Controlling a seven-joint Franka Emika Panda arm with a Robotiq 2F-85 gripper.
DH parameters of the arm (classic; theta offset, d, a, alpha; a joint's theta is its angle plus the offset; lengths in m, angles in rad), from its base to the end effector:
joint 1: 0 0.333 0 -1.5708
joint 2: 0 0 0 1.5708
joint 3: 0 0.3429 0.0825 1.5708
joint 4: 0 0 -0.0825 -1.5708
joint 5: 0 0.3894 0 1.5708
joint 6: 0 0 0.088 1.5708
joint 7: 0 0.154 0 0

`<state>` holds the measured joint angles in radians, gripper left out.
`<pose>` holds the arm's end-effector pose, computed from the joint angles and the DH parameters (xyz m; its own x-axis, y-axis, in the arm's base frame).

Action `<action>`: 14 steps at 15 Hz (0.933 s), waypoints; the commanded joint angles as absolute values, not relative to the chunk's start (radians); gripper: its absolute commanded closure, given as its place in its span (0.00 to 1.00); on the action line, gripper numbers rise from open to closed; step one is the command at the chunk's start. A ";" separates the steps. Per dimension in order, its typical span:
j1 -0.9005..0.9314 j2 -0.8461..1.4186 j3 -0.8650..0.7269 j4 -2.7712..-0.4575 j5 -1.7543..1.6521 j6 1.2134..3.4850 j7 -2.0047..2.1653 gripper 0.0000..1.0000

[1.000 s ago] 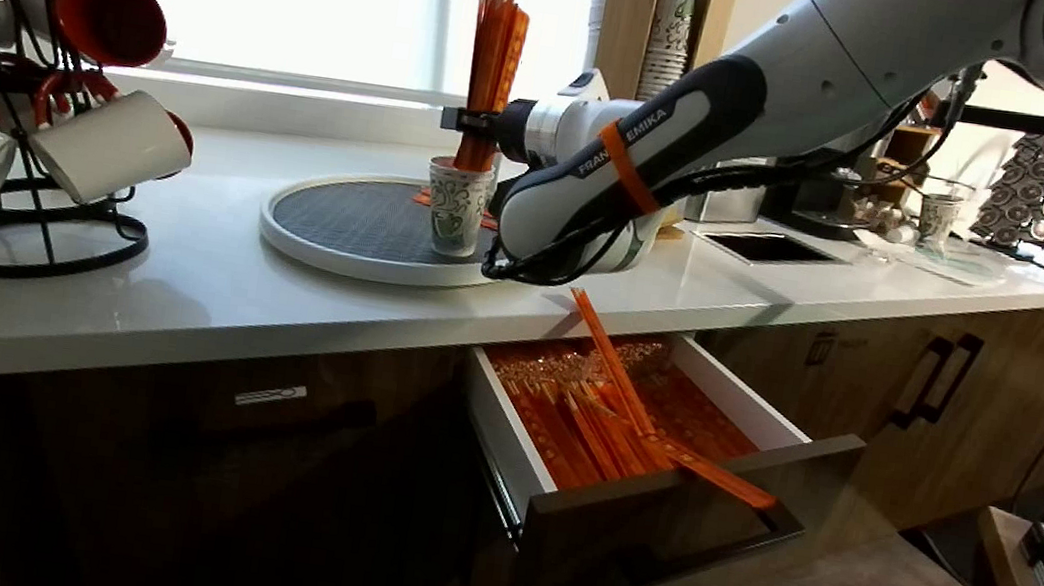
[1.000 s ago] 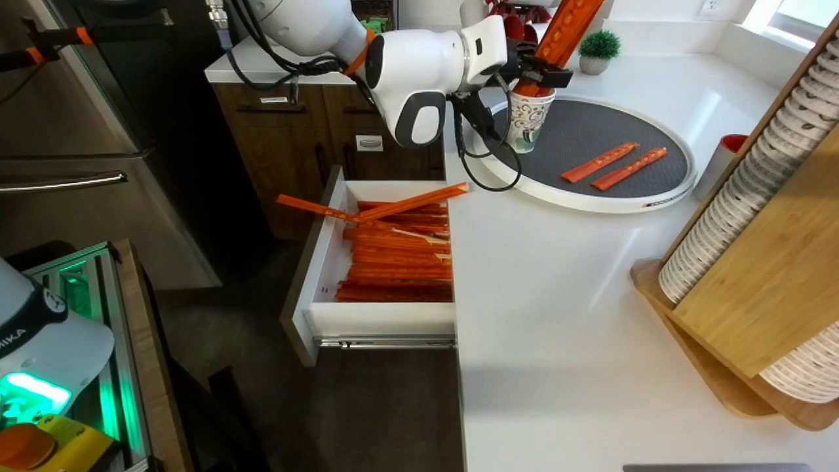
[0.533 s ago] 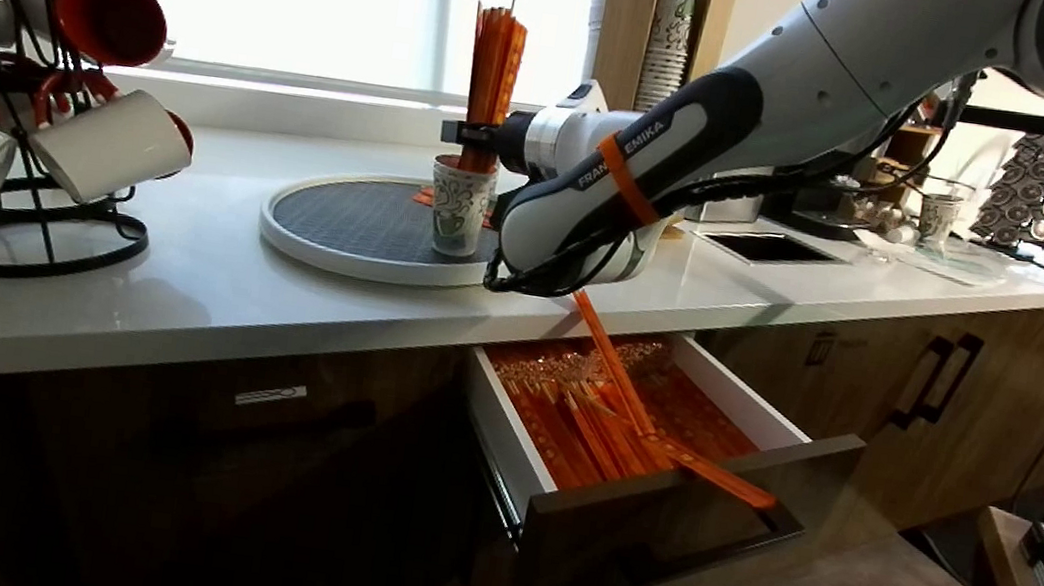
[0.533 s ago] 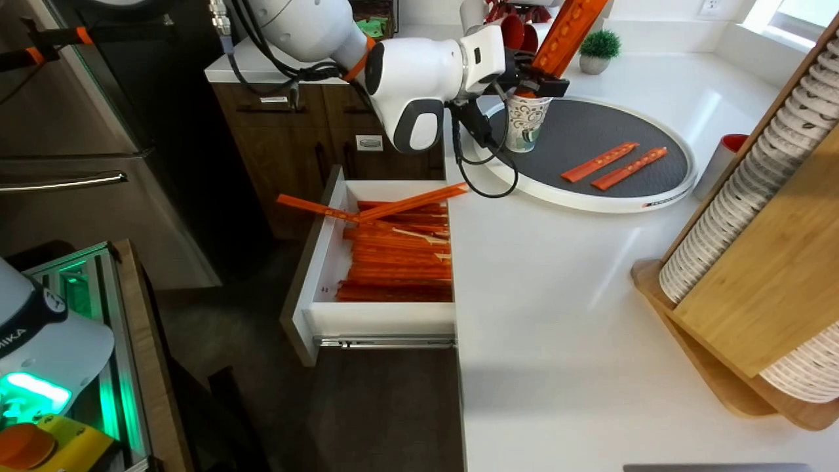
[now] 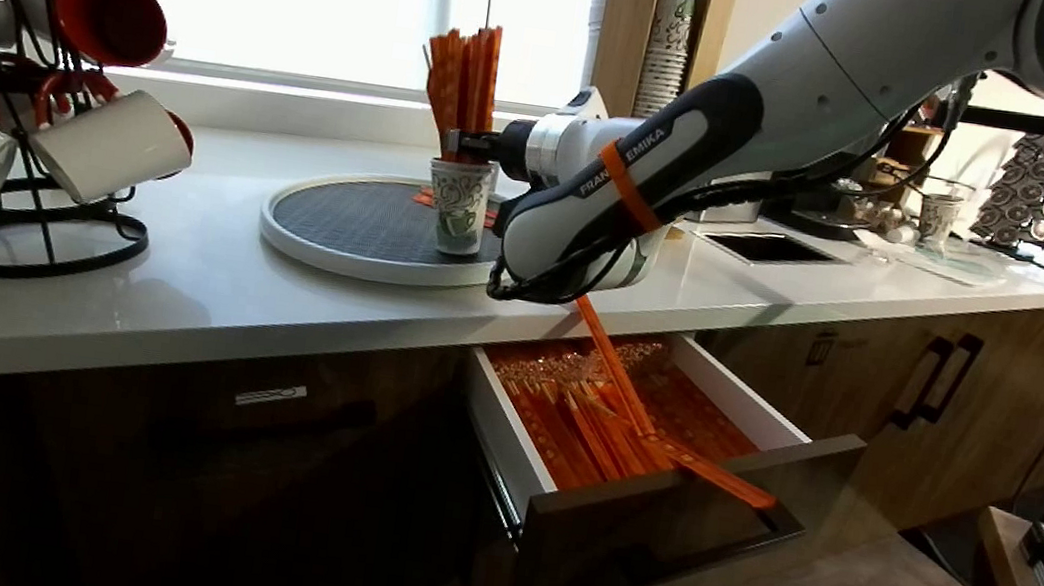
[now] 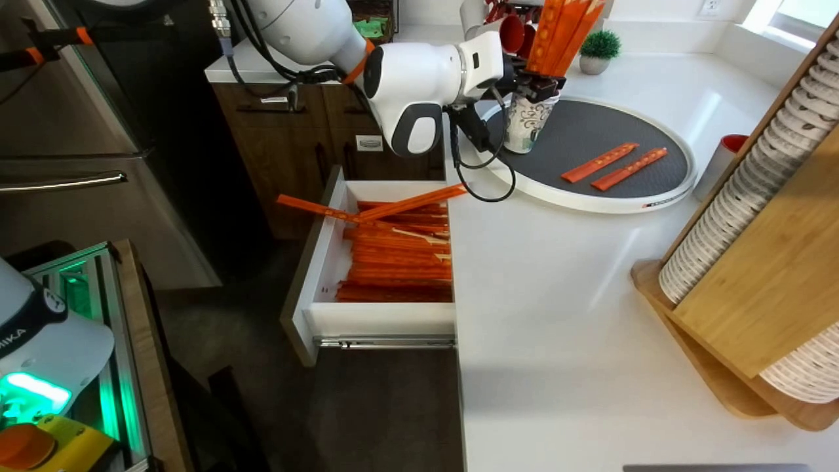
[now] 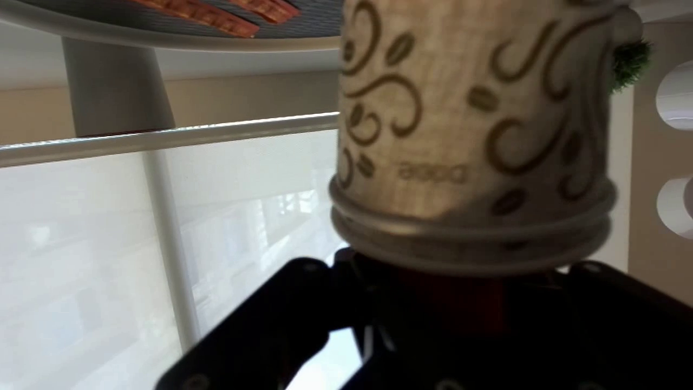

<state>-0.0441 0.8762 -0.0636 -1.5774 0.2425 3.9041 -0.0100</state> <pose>0.7805 -0.1086 0.3092 0.0943 -0.1243 0.9878 -0.2666 -0.9591 -0.0952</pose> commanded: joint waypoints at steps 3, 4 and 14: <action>-0.046 0.866 -0.064 -1.597 0.203 3.925 -0.011 0.14; -0.047 0.865 -0.064 -1.597 0.199 3.926 -0.011 0.07; -0.024 0.770 -0.075 -1.644 0.236 3.920 -0.042 0.00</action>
<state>-0.0391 0.8285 -0.0630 -1.5786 0.2114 3.9102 -0.0154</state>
